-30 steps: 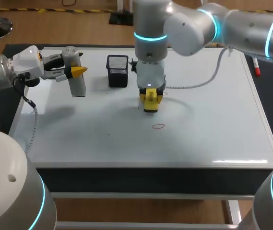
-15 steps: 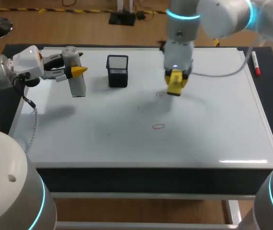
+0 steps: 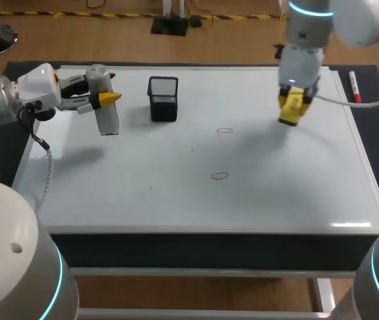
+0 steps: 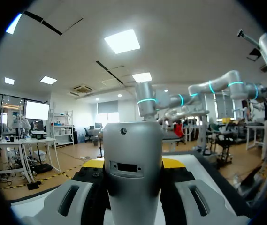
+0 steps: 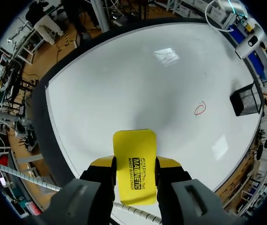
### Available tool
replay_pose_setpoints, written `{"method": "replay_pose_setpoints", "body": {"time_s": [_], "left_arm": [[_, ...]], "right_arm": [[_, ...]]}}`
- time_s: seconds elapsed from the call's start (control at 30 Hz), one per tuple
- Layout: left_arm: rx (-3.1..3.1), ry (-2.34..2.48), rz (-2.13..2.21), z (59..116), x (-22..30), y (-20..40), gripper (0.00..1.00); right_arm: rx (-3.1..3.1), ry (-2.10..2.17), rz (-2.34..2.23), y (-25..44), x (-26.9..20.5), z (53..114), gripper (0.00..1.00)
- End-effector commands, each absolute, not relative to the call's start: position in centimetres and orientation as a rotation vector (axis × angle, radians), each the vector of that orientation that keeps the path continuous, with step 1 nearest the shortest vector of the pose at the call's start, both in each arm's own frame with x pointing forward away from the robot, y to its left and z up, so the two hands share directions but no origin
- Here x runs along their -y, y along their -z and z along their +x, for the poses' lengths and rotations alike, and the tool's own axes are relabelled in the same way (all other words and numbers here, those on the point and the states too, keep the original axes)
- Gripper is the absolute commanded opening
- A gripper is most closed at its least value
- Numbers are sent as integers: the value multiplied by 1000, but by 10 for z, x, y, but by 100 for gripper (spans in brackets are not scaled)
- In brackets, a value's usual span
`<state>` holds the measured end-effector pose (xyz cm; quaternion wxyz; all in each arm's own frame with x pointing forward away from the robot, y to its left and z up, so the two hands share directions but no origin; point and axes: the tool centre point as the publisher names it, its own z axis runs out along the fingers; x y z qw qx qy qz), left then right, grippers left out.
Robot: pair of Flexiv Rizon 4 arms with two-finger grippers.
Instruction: Pick up the inspection probe, press it on each red-marked spot on the whiteboard one by one, put down the probe, pick up the eraser, and wipe off all the red marks.
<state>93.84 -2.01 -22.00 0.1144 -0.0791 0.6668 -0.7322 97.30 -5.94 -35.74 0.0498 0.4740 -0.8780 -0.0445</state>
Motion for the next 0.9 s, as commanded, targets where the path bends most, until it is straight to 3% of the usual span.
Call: {"method": "replay_pose_setpoints", "body": {"time_s": [0.03, 0.9], "left_arm": [[-1954, 2148, -229, 939, 20, 220, 0], [-1954, 2148, -229, 939, 20, 220, 0]], "right_arm": [[2689, 152, 1426, 358, 87, 970, 0], [2726, 138, 1373, 354, 103, 969, 0]]}}
